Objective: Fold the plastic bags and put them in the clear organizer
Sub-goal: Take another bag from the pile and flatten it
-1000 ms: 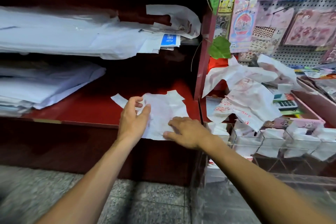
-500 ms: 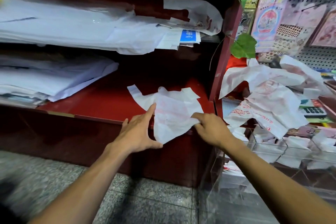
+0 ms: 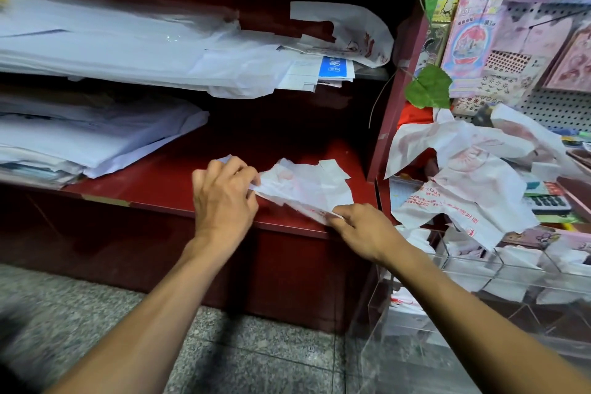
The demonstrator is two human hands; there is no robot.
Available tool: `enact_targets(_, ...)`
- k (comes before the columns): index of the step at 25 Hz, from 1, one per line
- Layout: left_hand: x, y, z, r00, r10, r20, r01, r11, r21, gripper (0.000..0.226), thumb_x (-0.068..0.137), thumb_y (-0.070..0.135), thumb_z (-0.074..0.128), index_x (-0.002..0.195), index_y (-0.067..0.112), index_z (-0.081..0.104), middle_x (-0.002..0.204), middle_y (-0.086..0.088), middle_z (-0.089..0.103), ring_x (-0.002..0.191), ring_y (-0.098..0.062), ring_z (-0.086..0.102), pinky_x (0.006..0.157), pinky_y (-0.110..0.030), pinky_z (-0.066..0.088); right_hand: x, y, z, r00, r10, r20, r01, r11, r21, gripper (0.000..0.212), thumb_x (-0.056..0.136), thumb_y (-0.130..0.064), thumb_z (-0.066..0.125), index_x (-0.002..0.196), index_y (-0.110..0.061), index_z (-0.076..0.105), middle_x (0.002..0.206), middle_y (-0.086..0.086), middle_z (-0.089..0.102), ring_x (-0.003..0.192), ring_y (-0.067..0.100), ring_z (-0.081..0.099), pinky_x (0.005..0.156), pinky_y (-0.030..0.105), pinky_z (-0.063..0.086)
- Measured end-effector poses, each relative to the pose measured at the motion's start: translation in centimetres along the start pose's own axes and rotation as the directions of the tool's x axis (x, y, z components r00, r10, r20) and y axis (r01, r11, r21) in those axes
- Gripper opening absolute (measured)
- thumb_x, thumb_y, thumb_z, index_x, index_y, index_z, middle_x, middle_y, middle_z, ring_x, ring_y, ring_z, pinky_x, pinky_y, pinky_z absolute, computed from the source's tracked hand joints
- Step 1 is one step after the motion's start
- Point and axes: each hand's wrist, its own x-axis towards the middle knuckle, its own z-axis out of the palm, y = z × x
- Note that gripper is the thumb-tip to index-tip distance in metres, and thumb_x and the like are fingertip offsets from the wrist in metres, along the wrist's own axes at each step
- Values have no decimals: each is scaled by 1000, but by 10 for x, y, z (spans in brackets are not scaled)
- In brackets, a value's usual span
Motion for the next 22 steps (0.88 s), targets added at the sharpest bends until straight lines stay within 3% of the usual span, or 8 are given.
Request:
enact_targets(5, 14, -16, -28, 986, 6, -166, -11, 999, -30, 17, 67, 3, 52, 69, 12, 66, 87, -6, 56, 82, -31, 48, 69, -41, 35, -2, -15, 6, 1000, -15, 21, 19, 974, -227, 27, 101, -41, 42, 92, -20, 56, 95, 5, 65, 94, 28, 57, 70, 33, 35)
enact_targets(7, 15, -10, -29, 992, 82, -97, -90, 992, -85, 19, 72, 8, 51, 79, 13, 68, 97, -3, 62, 88, -29, 51, 73, -41, 38, -1, -20, 9, 998, -28, 59, 42, 964, -262, 31, 96, -46, 49, 108, -18, 56, 110, 4, 63, 105, 27, 54, 79, 35, 37)
enact_targets(9, 5, 4, -20, 961, 135, 243, -97, 982, -163, 28, 85, 24, 48, 106, 19, 67, 117, 2, 63, 104, -27, 55, 84, -41, 42, 1, -25, 12, 992, -31, 119, 63, 957, -281, 46, 92, -56, 51, 119, -19, 53, 120, 2, 58, 111, 26, 50, 88, 38, 38)
enact_targets(11, -9, 16, -3, 748, 161, 643, -75, 984, -159, 35, 98, 43, 40, 125, 27, 55, 130, 6, 58, 118, -23, 52, 94, -42, 41, 1, -31, 14, 989, -34, 142, 75, 951, -301, 56, 90, -64, 47, 125, -22, 52, 123, 2, 53, 115, 26, 48, 92, 41, 37)
enact_targets(13, -19, 20, 12, 629, 140, 765, -87, 990, -110, 35, 99, 54, 35, 117, 29, 52, 118, 5, 59, 111, -23, 52, 89, -41, 40, 3, -32, 12, 983, -26, 180, 74, 962, -264, 55, 91, -66, 42, 126, -25, 55, 122, 1, 52, 114, 24, 49, 94, 42, 37)
enact_targets(16, -13, 12, 21, 720, 63, 691, -90, 996, 3, 37, 97, 55, 38, 101, 27, 62, 105, 5, 54, 103, -19, 48, 84, -37, 34, 12, -24, 1, 969, -19, 246, 2, 998, 68, 35, 100, -46, 39, 118, -28, 63, 120, -4, 59, 112, 17, 53, 100, 37, 40)
enact_targets(18, -13, 13, 25, 682, 106, 724, -84, 994, -67, 24, 95, 48, 49, 96, 25, 57, 101, 8, 52, 101, -18, 48, 79, -35, 34, 20, -13, -8, 982, 38, 186, -103, 931, 351, 34, 101, -34, 38, 104, -25, 71, 113, -8, 68, 105, 10, 60, 97, 29, 43)
enact_targets(22, -17, 20, 24, 691, 106, 715, 42, 982, -185, 29, 100, 41, 43, 85, 18, 53, 86, 6, 54, 84, -20, 54, 75, -35, 35, 49, 12, -2, 988, 153, -3, -150, 973, 175, 34, 99, -30, 46, 85, -12, 72, 87, 0, 72, 86, 21, 65, 75, 31, 48)
